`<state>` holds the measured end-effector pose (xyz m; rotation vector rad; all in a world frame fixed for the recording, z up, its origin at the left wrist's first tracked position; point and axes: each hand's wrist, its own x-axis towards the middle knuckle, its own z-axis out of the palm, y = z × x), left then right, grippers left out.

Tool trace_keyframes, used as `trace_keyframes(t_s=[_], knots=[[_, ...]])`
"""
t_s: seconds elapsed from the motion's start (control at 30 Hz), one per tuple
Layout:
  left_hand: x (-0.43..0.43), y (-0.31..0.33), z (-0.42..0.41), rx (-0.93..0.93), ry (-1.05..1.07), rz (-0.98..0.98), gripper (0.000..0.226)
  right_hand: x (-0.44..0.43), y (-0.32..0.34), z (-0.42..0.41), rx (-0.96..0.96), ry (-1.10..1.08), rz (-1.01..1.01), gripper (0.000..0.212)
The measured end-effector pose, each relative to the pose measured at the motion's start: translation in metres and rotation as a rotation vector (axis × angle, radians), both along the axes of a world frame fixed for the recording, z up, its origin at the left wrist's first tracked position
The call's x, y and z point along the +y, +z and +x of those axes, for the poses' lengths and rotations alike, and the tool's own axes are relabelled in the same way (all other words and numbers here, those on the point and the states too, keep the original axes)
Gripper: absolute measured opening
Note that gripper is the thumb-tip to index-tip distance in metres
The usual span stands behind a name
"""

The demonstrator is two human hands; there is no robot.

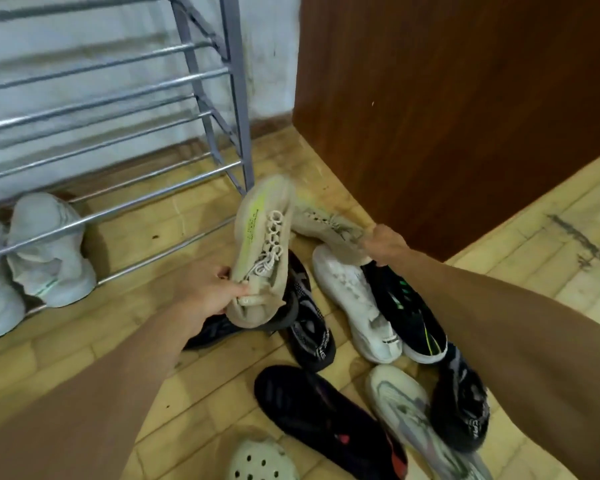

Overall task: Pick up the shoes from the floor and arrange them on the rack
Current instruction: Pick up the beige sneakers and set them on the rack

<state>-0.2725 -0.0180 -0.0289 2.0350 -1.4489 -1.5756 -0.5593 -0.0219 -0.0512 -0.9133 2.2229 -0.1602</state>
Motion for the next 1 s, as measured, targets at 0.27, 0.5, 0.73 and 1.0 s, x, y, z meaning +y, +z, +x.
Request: trace_keyframes(t_s=[0.27, 0.5, 0.73, 1.0], knots=[[-0.017, -0.034, 0.007, 0.138, 0.102, 0.123, 0.022, -0.016, -0.048, 0.003, 0.082, -0.07, 0.048, 0.052], [0.011, -0.027, 0.028, 0.184, 0.212, 0.182, 0.018, 0.003, -0.045, 0.008, -0.346, -0.378, -0.018, 0.036], [0.03, -0.001, 0.057, 0.2, 0.336, 0.142, 0.023, 0.044, -0.004, 0.001, -0.76, -0.388, 0.114, 0.013], [0.031, 0.006, 0.072, 0.272, 0.4, 0.167, 0.038, 0.047, 0.026, 0.033, -0.725, 0.0, 0.078, 0.044]])
